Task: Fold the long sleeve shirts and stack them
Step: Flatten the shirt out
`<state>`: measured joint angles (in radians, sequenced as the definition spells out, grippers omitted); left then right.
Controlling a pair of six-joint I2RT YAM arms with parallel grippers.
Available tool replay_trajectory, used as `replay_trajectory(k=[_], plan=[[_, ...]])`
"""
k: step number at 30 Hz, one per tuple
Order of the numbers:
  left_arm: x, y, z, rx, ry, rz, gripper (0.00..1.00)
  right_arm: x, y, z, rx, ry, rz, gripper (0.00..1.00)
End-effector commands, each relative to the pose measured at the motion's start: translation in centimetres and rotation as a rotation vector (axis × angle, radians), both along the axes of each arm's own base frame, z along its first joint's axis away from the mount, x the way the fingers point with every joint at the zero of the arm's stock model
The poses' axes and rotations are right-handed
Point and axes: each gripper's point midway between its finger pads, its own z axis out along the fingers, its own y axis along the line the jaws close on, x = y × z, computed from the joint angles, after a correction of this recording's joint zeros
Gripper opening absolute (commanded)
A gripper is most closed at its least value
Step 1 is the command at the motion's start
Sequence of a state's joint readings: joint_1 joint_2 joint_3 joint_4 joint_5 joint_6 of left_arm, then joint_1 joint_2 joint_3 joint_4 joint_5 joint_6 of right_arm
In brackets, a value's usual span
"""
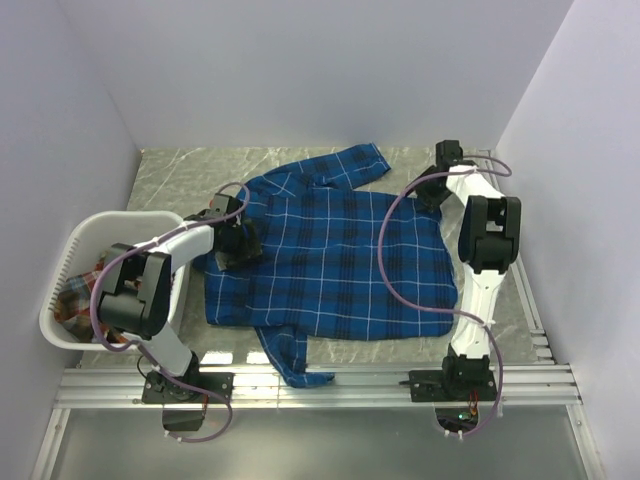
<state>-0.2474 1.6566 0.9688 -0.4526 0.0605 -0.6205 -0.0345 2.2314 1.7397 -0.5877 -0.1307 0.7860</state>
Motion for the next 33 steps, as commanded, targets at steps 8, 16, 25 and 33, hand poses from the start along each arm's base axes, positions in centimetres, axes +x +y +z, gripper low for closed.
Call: replay_trajectory(k=[8, 16, 25, 33], plan=[[-1.1, 0.8, 1.4, -0.001, 0.002, -0.042, 0.81, 4.8, -5.1, 0.2, -0.036, -0.047, -0.061, 0.61], [3.9, -2.0, 9.0, -0.096, -0.227, -0.056, 0.87, 4.1, -4.5, 11.5, -0.12, -0.288, 0.039, 0.64], [7.1, -1.7, 8.2, -0.063, -0.269, 0.012, 0.84, -6.5, 5.7, 10.4, 0.108, -0.251, 0.219, 0.63], [7.9, 0.1, 3.0, -0.036, -0.176, 0.102, 0.83, -11.7, 7.6, 3.0, 0.19, -0.12, 0.208, 0.63]])
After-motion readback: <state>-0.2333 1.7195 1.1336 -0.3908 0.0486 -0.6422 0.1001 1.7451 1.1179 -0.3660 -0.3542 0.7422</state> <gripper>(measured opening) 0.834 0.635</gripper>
